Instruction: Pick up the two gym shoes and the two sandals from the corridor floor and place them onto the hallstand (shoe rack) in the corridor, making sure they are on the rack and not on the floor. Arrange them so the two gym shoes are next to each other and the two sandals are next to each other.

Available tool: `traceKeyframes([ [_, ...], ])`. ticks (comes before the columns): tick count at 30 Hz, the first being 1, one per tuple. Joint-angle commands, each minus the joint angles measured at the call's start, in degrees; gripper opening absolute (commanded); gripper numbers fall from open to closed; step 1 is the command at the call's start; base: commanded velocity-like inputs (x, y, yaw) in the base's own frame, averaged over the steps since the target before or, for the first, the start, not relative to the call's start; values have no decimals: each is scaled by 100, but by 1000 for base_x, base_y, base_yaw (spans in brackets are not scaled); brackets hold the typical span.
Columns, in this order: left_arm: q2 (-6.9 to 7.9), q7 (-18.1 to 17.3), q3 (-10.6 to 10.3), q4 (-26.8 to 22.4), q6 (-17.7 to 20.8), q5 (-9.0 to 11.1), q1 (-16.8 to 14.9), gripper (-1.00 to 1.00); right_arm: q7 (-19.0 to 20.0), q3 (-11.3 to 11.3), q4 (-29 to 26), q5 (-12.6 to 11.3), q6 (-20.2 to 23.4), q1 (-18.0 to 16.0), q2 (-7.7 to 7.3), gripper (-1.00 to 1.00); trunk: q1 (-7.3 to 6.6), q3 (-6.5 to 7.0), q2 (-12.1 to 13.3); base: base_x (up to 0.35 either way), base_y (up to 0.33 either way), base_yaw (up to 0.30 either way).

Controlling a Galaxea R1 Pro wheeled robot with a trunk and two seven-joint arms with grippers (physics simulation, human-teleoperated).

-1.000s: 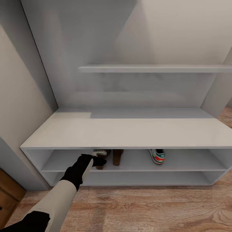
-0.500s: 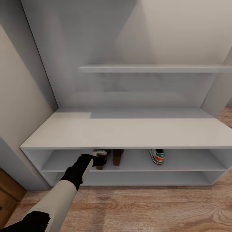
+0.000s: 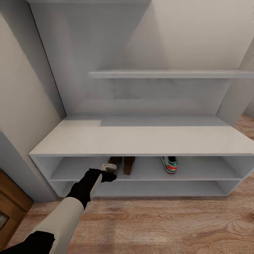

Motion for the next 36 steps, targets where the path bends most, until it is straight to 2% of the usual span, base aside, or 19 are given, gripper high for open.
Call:
traceKeyframes([
  [1, 1, -11, -6, -9, 28, -2, -2, 100, -24, 1, -4, -9, 25, -4, -1, -100, -5, -5, -2, -328, 0, 0],
  [11, 1, -11, -10, -12, 23, -2, -2, 100, -24, 0, -4, -9, 25, -5, -1, -100, -5, -5, -2, -336, 0, 0],
  [18, 1, -20, -11, -4, -511, -6, 6, 100, -27, -3, -4, -9, 25, -2, -1, -100, -5, -5, -2, -244, 0, 0],
  [23, 1, -20, -11, -4, -796, -10, 10, 100, -24, -4, -4, -11, 9, -3, -2, -100, -5, -5, -2, -49, 0, 0],
  [27, 1, -20, -18, -3, -1139, -11, 17, 100, -20, -4, -4, -10, -18, -2, -1, -100, -5, -5, -2, -11, 0, 0],
  [28, 1, -20, -19, 0, -1333, -11, 32, 100, -17, -4, -4, -9, -26, -2, -1, -100, -5, -5, -2, -3, 0, 0],
  [30, 35, -54, 2, 35, -1428, -44, 74, 100, 22, 29, 30, -29, -61, -36, 32, -100, -5, -5, -2, -1, 0, 0],
  [34, 161, -165, 10, 164, -1339, -10, 204, 100, 156, -102, 28, 110, -21, -47, -99, -100, -5, -5, -2, 0, 0, 0],
  [36, 95, -99, 12, 228, -1274, 28, 270, 100, 161, -168, -39, 155, 46, -28, -164, -100, -5, -5, -2, 0, 0, 0],
])
